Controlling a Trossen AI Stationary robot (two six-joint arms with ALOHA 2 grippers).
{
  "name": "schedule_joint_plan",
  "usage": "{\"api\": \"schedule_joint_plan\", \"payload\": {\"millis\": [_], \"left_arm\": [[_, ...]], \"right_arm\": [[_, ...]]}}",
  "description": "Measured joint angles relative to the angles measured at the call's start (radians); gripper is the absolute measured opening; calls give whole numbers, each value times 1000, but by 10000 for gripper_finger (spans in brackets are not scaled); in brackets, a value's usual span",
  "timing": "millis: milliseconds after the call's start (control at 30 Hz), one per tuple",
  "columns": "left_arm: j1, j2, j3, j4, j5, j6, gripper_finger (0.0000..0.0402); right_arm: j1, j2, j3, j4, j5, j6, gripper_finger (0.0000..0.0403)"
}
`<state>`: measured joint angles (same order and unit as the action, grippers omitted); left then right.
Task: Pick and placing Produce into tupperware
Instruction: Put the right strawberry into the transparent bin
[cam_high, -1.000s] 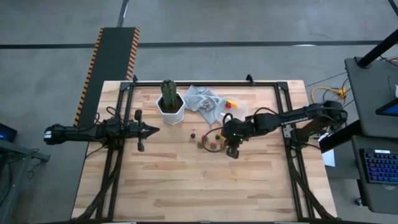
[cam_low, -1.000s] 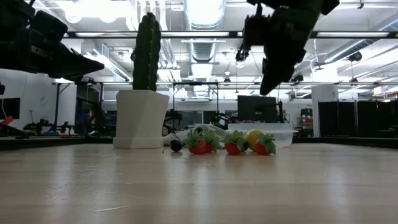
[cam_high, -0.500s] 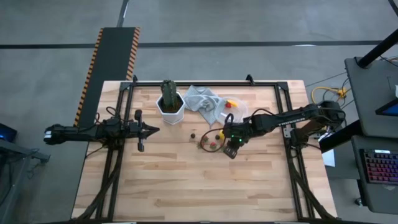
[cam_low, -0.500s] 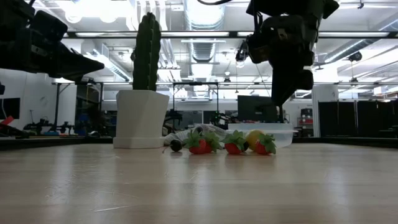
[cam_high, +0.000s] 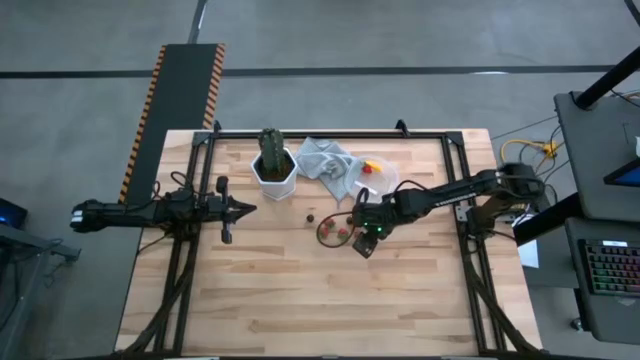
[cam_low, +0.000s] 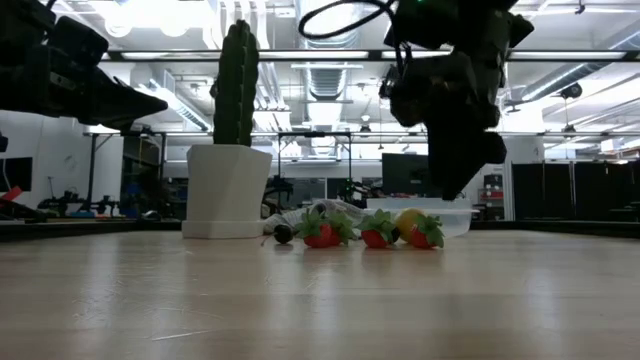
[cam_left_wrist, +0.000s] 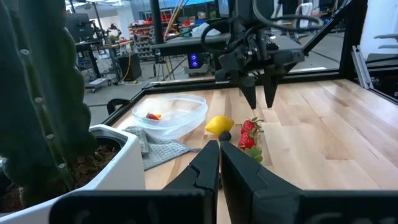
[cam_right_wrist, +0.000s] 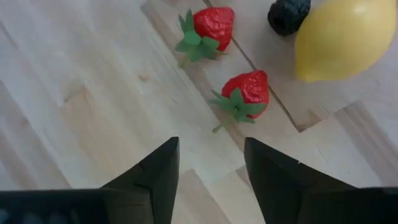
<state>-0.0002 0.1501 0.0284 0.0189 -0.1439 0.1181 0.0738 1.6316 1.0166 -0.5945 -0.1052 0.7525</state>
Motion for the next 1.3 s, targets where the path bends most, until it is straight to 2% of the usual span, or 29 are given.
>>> {"api": "schedule_joint_plan", "payload": {"millis": [600,1300], "left_arm": [[0,0,0,0,0,0,0],[0,0,0,0,0,-1,0]], "right_arm": [[0,86,11,11,0,-2,145],[-33,93,10,28,3,-5,129]]}}
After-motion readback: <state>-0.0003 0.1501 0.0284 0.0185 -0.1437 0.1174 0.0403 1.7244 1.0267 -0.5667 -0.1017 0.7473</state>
